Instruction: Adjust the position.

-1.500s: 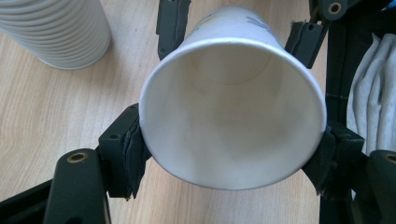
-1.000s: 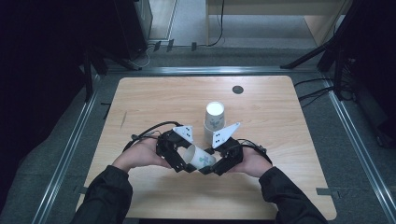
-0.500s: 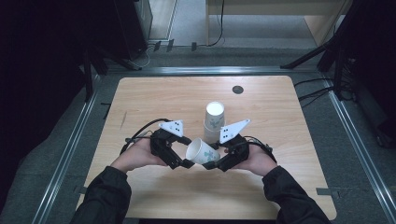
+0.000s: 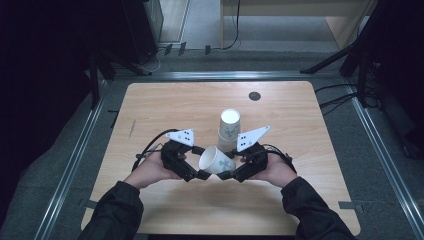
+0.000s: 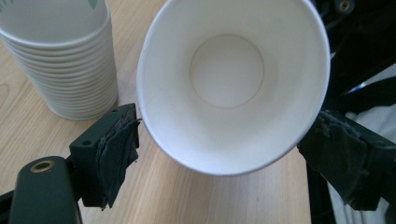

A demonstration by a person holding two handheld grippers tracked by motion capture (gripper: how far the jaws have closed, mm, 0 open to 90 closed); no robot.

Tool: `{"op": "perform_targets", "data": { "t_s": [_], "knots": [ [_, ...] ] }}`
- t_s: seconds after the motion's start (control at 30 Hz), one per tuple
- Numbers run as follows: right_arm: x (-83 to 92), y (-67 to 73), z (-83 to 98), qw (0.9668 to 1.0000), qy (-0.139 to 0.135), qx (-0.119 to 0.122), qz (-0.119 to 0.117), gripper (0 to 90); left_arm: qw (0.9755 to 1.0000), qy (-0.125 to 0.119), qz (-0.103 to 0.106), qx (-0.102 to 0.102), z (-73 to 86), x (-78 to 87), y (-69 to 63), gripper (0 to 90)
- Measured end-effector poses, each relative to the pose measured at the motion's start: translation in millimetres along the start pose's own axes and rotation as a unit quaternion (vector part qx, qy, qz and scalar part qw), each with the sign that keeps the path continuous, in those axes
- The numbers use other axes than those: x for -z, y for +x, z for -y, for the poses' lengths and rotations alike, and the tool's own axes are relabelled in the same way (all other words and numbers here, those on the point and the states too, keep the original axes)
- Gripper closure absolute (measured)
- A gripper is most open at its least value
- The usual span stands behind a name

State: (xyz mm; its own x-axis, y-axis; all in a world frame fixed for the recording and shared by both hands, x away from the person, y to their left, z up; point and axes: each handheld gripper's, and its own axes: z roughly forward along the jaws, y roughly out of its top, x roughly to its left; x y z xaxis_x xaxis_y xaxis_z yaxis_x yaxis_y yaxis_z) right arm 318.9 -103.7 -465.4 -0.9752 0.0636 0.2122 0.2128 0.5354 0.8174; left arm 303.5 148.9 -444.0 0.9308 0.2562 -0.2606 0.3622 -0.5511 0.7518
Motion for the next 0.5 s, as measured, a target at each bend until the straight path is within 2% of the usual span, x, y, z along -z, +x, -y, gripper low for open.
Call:
{"op": "perform_targets", "data": {
  "t_s": [0.27,0.37,0.5],
  "knots": [
    [-5.1,-1.3,-2.6,0.9999,-0.005,-0.001,-0.012,33.5,0.9989,-0.044,0.008,0.016,-1.2,1.2,-1.2,13.5],
    [-6.5,-1.1,-3.6,0.9998,-0.009,-0.007,-0.017,33.5,0.9982,-0.054,0.012,0.024,-0.5,1.1,0.4,14.6],
    [-6.9,-1.8,-4.4,0.9996,-0.016,-0.007,-0.02,33.5,0.9976,-0.062,0.008,0.028,-0.1,1.0,0.7,15.9]
  ]
}}
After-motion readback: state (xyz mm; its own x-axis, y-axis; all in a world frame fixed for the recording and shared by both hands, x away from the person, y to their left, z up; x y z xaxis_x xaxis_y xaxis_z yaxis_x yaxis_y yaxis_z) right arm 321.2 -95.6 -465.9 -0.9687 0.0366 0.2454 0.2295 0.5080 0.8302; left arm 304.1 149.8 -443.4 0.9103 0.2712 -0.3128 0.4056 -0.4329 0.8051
